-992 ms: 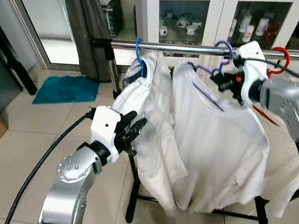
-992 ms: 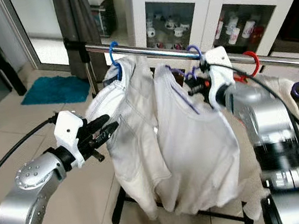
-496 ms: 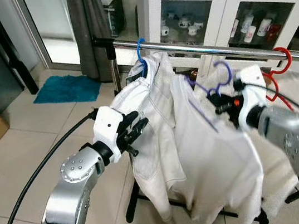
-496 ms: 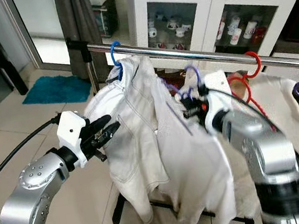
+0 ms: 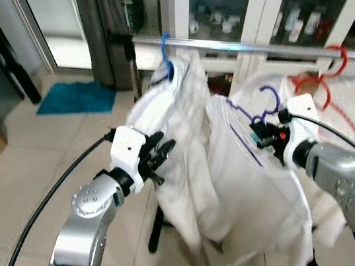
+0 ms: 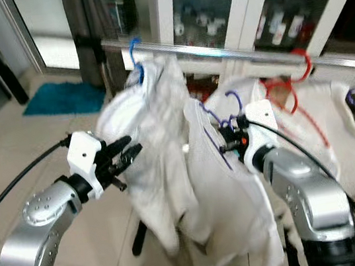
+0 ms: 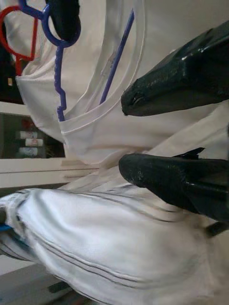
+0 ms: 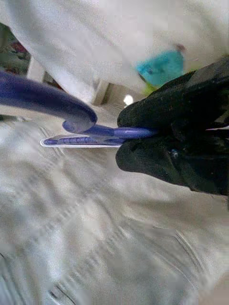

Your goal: Hang hanger

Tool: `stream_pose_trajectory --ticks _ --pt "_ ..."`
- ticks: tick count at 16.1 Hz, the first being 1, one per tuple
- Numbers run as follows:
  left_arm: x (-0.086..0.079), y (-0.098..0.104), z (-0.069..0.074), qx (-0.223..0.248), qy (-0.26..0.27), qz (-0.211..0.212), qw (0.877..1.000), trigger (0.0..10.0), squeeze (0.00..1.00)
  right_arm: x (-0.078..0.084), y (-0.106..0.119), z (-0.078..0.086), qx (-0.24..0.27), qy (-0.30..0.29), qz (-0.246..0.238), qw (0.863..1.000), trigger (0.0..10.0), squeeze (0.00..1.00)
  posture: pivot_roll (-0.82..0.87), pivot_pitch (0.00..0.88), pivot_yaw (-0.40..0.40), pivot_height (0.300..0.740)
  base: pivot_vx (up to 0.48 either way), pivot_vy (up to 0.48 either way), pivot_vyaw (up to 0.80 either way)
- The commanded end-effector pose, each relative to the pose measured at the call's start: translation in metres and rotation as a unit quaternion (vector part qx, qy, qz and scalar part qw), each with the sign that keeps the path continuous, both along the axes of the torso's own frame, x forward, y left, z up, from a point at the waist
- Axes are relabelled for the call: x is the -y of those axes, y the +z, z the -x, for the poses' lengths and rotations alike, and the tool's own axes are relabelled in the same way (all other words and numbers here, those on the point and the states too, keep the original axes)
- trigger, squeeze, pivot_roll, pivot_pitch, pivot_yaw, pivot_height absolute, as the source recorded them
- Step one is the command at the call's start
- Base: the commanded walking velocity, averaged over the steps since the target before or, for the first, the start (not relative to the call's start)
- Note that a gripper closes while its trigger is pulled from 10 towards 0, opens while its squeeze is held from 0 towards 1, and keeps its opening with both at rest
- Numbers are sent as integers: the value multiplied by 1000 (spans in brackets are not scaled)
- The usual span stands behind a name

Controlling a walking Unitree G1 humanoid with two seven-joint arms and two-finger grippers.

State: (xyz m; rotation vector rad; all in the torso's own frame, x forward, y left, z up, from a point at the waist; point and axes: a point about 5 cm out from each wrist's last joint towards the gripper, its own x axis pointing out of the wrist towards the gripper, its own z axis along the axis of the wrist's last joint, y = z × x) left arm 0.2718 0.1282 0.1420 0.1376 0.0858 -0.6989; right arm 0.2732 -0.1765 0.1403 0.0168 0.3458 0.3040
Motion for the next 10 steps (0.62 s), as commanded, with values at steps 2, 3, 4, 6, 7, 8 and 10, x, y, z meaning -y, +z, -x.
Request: stream_pose_trajectory --ticks 2,3,4,6,7,8,10 --pt "-2 -2 -1 -3 7 -5 1000 10000 0 -2 7 1 21 0 3 1000 0 0 47 0 -70 740 -283 0 0" --pt "-2 -2 -1 -3 8 -6 1000 10000 0 -2 7 0 22 0 3 1000 0 0 47 0 -69 740 -281 0 0" --pt "-2 -2 -1 -3 8 -6 1000 10000 0 -3 7 0 23 1 3 1000 0 0 46 0 -69 740 -281 0 0" --pt "-3 -2 -1 -2 8 -7 1000 10000 0 -3 7 0 25 0 4 1000 0 0 45 0 -67 740 -283 0 0" --pt "-3 -2 -2 -2 7 -7 1000 10000 0 -3 7 0 26 -1 5 1000 0 0 44 0 -65 740 -285 0 0" --pt "-2 -2 -2 -2 7 -8 1000 10000 0 -3 7 0 26 -2 5 1000 0 0 43 0 -64 740 -281 0 0" --pt "-2 -2 -2 -2 5 -8 1000 10000 0 -2 7 0 27 -3 5 1000 0 0 41 0 -61 740 -283 0 0"
